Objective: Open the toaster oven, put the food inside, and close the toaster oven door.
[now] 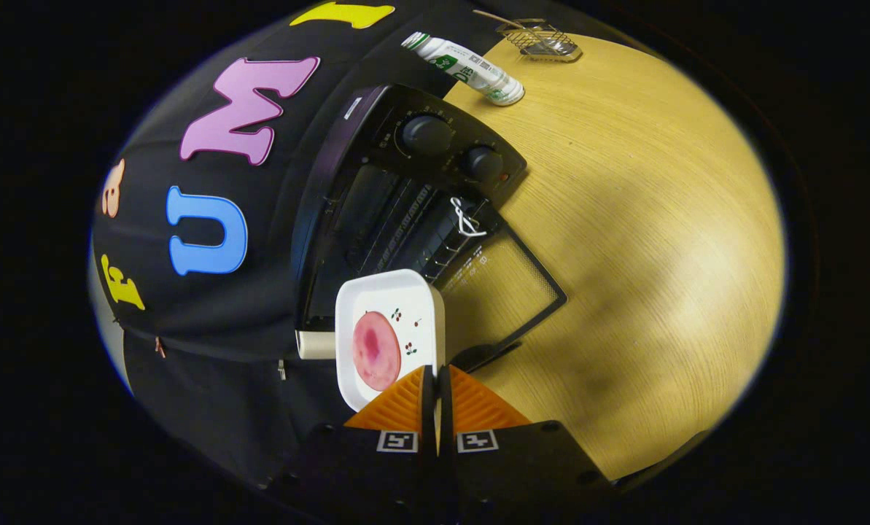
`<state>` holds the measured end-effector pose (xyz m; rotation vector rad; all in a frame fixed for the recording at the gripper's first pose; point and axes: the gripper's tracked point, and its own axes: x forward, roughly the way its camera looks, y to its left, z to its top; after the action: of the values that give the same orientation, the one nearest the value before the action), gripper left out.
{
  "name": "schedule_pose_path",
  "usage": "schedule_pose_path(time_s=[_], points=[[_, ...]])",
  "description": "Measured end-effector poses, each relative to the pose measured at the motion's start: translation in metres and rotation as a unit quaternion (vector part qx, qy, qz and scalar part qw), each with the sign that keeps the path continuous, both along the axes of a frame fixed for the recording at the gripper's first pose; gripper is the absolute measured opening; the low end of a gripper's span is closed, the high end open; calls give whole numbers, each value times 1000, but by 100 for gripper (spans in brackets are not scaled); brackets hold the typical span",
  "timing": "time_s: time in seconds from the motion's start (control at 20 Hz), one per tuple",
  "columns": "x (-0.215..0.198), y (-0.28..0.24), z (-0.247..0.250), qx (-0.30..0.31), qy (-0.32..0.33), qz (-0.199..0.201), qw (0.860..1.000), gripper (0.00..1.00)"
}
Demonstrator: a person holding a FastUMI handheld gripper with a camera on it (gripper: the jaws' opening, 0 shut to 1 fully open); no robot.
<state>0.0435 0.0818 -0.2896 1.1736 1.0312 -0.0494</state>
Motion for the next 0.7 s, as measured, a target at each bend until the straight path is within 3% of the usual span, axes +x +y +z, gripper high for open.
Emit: schedule_pose_path(time_s=[0.55, 0.7], points=[[95, 7, -31, 2, -26, -165, 986, 5], [107, 13, -49, -8, 3, -196, 981, 5]])
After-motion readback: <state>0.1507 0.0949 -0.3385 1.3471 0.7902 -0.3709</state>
